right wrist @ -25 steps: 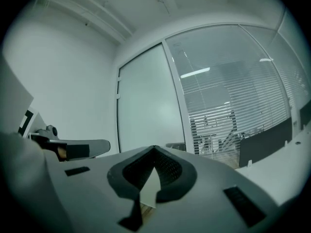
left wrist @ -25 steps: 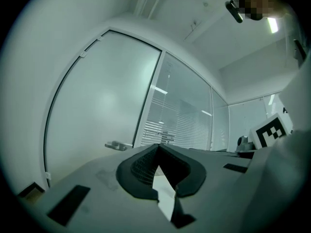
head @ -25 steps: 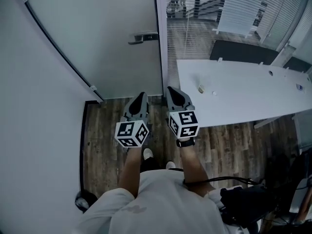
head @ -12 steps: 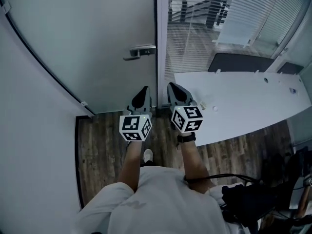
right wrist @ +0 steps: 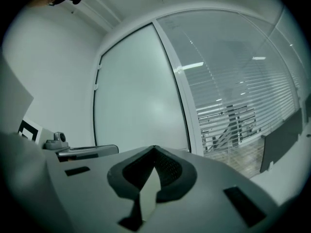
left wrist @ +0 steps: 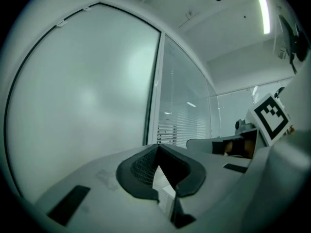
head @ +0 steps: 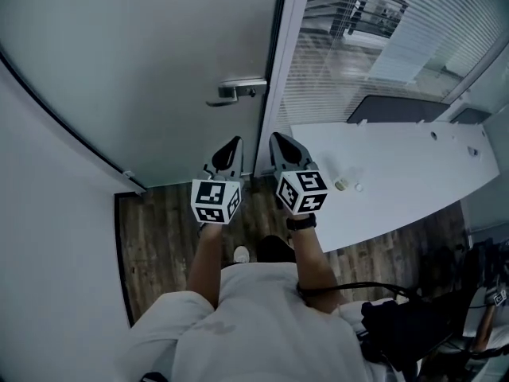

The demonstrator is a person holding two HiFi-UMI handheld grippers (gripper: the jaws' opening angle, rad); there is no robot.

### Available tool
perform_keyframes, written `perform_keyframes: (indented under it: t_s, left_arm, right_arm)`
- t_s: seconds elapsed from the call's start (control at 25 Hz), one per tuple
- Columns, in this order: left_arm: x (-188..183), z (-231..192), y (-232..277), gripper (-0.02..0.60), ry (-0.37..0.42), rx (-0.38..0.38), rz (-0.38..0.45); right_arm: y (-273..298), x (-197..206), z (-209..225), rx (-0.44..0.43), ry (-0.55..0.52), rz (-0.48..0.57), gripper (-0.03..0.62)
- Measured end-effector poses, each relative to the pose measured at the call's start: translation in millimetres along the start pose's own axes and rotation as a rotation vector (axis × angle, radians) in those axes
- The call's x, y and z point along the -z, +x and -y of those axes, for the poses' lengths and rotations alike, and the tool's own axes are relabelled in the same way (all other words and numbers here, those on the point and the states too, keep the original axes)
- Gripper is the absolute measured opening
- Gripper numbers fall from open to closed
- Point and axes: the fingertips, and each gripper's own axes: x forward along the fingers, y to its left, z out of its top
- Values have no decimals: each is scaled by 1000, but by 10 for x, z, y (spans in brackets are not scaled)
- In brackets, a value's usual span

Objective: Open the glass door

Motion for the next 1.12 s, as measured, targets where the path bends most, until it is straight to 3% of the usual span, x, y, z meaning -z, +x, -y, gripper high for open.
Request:
perform_keyframes:
  t_s: [0.32,0.64,0.72,0.88,1.12]
  left_arm:
    - [190,-635,547,3,115,-102,-74]
    - [651,-1036,1130,5,251,-49,-230]
    - [833,-1134,1239,9,335,-26,-321]
    - [1285,-1290,1421,100,563,39,-546]
    - [1513,-1511,1673,110,753,61,-642]
  right_arm:
    - [706,57,251,-28,26,-42,-5]
    - [1201,269,670,-36,44,-86,-5]
    - [1285,326,720,-39,48,-98,-5]
    - [1392,430,814,-36,55,-112,-5]
    - [1469,523,986,-19,60,-126,-5]
